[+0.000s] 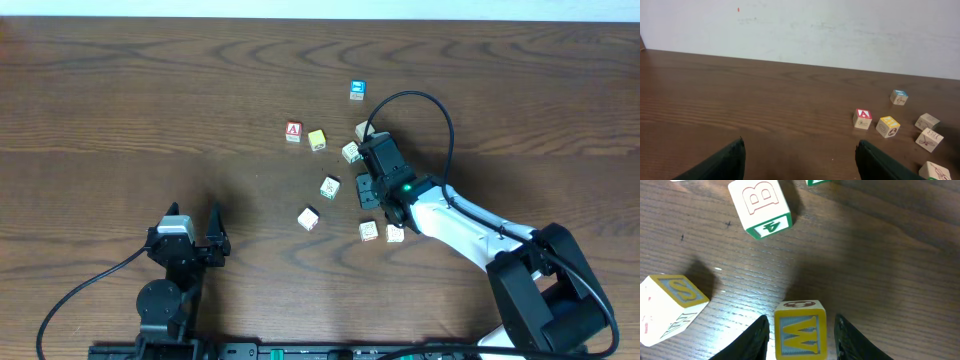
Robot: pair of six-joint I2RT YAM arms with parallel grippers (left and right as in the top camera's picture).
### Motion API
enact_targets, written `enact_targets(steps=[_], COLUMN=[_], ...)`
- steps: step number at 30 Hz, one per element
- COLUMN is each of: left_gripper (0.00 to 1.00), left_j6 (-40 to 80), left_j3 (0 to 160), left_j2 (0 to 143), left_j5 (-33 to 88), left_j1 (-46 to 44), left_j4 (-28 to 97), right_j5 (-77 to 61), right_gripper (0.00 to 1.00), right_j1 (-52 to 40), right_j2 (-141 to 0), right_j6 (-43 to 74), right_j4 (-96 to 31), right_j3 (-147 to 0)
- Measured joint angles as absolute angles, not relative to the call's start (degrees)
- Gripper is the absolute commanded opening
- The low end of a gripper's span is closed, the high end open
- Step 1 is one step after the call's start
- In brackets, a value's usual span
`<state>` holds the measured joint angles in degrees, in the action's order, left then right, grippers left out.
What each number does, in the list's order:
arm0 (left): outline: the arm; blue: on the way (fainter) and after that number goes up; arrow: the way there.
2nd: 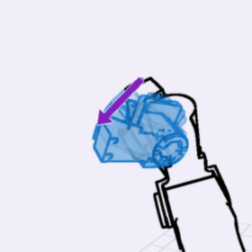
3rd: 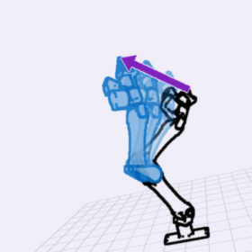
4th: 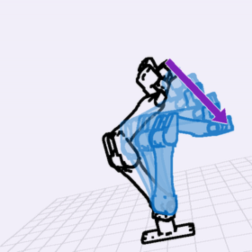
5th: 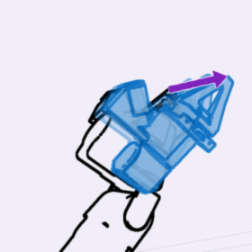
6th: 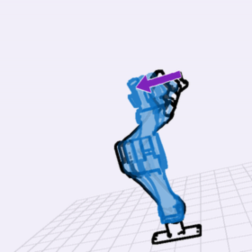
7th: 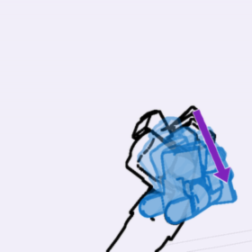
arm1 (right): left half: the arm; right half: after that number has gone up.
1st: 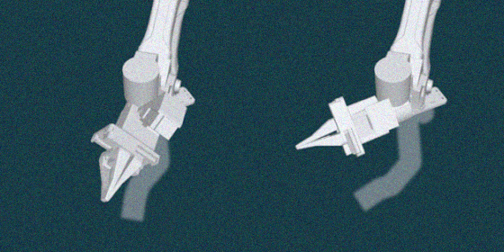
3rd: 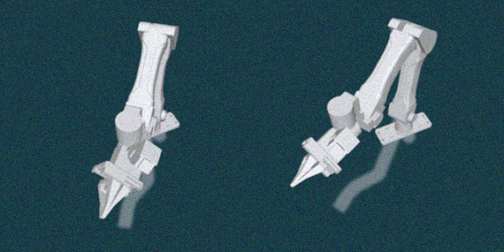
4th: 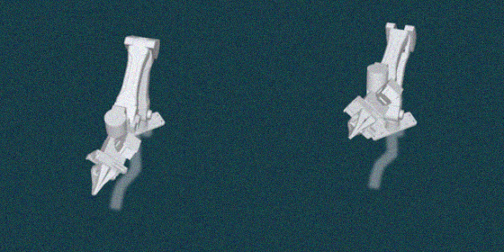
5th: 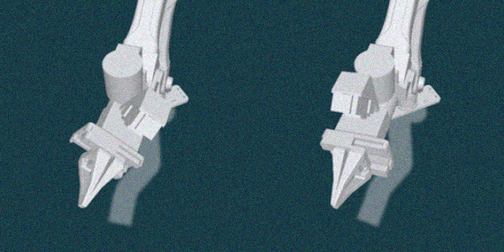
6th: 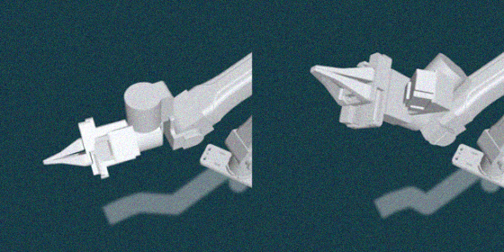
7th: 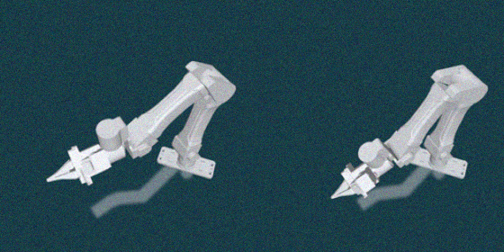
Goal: Lift 5 blocks
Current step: 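Grasp the yellow W block with the right gripper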
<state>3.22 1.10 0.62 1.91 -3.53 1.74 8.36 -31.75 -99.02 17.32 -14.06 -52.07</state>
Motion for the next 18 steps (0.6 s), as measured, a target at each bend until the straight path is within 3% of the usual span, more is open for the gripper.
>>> enact_targets(steps=[4,18], left_gripper=[0.71,0.71], left_j6=[3.2,3.2], left_j3=[1.1,1.1], left_j2=[0.6,0.6], left_j5=[1.9,1.9], left_j1=[-3.5,-3.5], left_j4=[1.7,1.7], right_j5=[8.5,8.6], right_gripper=[0.42,0.28], right_j1=[-31.7,-31.7], right_j2=[-99.0,-100.0], right_j6=[17.3,17.3], right_j4=[-14.0,-13.8], right_j3=[-52.1,-52.1])
